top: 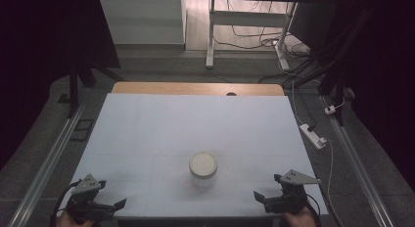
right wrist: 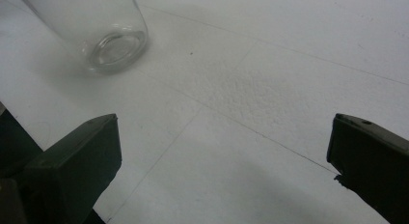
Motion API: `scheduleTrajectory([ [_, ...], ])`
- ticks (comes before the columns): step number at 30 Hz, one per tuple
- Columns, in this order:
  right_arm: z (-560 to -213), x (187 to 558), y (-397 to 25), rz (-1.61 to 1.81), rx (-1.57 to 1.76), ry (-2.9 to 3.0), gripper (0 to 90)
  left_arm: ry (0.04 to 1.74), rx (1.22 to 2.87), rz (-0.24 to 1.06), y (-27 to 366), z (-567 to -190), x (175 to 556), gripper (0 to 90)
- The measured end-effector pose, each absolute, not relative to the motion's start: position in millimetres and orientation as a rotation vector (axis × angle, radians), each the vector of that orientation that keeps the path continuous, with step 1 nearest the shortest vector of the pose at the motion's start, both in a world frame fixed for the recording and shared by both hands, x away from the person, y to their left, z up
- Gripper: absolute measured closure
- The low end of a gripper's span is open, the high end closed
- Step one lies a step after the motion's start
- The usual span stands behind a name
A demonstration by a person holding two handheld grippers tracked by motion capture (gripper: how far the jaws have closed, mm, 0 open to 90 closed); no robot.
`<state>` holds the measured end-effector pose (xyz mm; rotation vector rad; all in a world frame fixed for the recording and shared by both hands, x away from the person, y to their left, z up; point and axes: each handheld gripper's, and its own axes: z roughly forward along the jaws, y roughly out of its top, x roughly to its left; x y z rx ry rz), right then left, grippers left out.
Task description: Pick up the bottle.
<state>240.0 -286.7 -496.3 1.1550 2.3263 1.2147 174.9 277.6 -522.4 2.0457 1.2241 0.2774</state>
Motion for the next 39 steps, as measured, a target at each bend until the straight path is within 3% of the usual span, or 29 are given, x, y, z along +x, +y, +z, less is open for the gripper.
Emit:
scheduleTrajectory([
  [39, -491, 243, -264, 1.29, 0.985, 2.38, 0.0, 1.215, 2.072, 0.275, 274, -522, 176, 0.0],
])
